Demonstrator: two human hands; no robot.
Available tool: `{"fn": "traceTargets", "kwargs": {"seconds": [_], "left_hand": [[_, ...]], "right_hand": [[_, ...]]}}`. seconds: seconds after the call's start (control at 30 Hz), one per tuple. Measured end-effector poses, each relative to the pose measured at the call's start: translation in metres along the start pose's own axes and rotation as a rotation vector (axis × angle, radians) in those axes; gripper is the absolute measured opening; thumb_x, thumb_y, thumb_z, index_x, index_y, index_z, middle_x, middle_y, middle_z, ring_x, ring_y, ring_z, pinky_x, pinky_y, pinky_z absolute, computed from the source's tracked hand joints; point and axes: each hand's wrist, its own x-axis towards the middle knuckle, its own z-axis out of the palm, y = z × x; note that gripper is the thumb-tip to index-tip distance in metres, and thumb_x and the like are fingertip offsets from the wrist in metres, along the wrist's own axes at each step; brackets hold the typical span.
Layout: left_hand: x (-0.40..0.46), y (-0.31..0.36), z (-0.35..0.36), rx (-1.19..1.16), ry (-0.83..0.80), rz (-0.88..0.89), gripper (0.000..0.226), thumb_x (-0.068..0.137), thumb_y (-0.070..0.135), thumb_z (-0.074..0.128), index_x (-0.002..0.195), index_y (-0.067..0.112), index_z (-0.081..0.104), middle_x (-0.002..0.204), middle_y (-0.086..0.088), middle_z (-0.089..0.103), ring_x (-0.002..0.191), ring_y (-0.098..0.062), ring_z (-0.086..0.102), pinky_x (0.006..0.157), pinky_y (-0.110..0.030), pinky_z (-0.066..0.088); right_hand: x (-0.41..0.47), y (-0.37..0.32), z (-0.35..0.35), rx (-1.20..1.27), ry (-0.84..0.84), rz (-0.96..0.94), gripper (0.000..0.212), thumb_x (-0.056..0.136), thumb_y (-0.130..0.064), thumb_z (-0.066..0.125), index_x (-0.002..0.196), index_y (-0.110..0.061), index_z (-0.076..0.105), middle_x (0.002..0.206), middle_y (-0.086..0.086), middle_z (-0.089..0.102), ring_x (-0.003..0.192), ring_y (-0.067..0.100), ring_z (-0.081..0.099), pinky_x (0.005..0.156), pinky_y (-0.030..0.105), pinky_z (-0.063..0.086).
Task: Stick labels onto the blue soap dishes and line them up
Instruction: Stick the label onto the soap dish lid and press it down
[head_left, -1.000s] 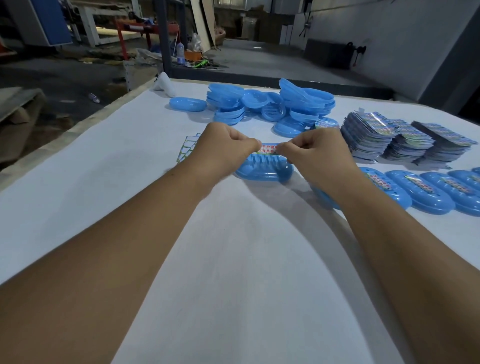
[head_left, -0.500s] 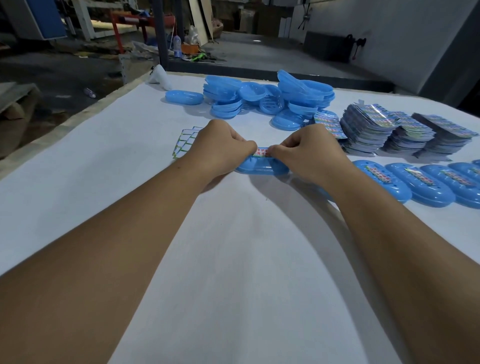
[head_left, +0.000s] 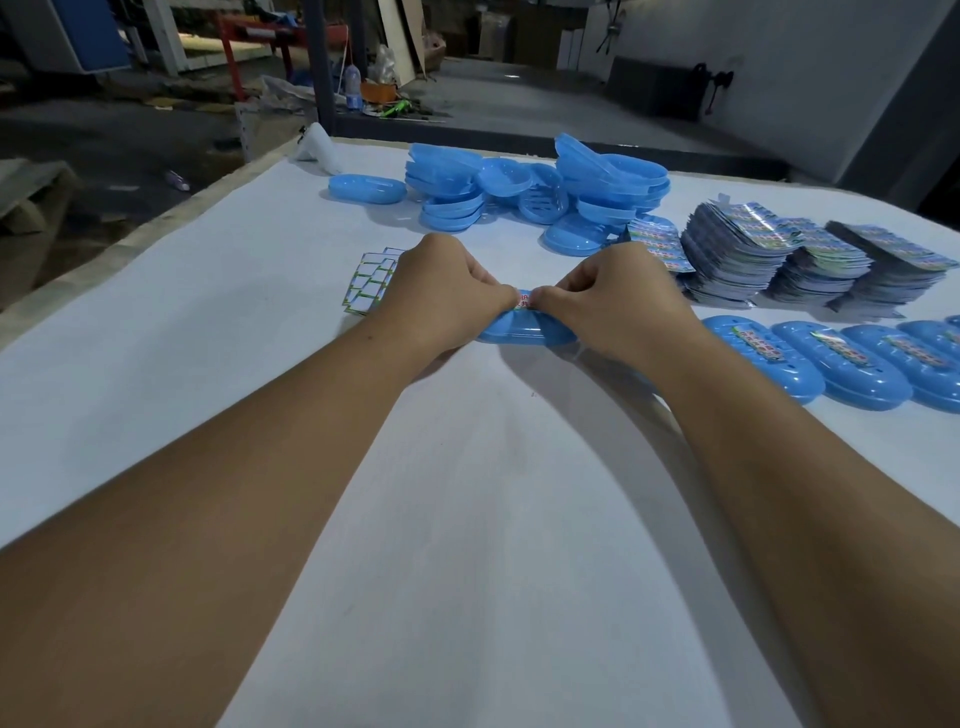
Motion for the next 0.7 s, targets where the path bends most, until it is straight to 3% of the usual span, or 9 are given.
{"fn": "traceTargets", "kwargs": {"seconds": [0.33,0.47,0.7], "left_hand": [[0.0042,-0.001,0.004,0.115,0.05,0.041,0.023,0.076,0.042,0.078,0.062,0.026,0.069,0.06,0.015,0.059,0.067,-0.001,0.055,0.051,-0.018,0.032],[0.0033,0.0001,0.0074,0.203,0.096,0.098,0.025,0.079,0.043,0.075,0.065,0.022,0.071,0.063,0.01,0.064,0.072,-0.01,0.061,0.056,-0.024,0.04],[0.0012,0.0071,0.0074,0.348,0.144,0.184,0.029,0.083,0.044,0.07,0.071,0.018,0.07,0.071,-0.001,0.066,0.075,-0.021,0.062,0.064,-0.03,0.043]], "right_hand": [[0.0,-0.0001,0.0027,-0.06,0.035,-0.006,0.034,0.082,-0.049,0.074,0.06,-0.023,0.07,0.055,-0.005,0.062,0.062,0.017,0.055,0.053,0.029,0.039],[0.0005,-0.0016,0.0072,-0.127,0.105,0.008,0.041,0.081,-0.052,0.073,0.056,-0.021,0.063,0.056,-0.005,0.058,0.062,0.018,0.053,0.051,0.028,0.033],[0.0012,-0.0085,0.0064,-0.255,0.147,-0.006,0.034,0.079,-0.056,0.071,0.072,-0.023,0.072,0.079,0.0,0.068,0.077,0.024,0.061,0.054,0.027,0.034]]}}
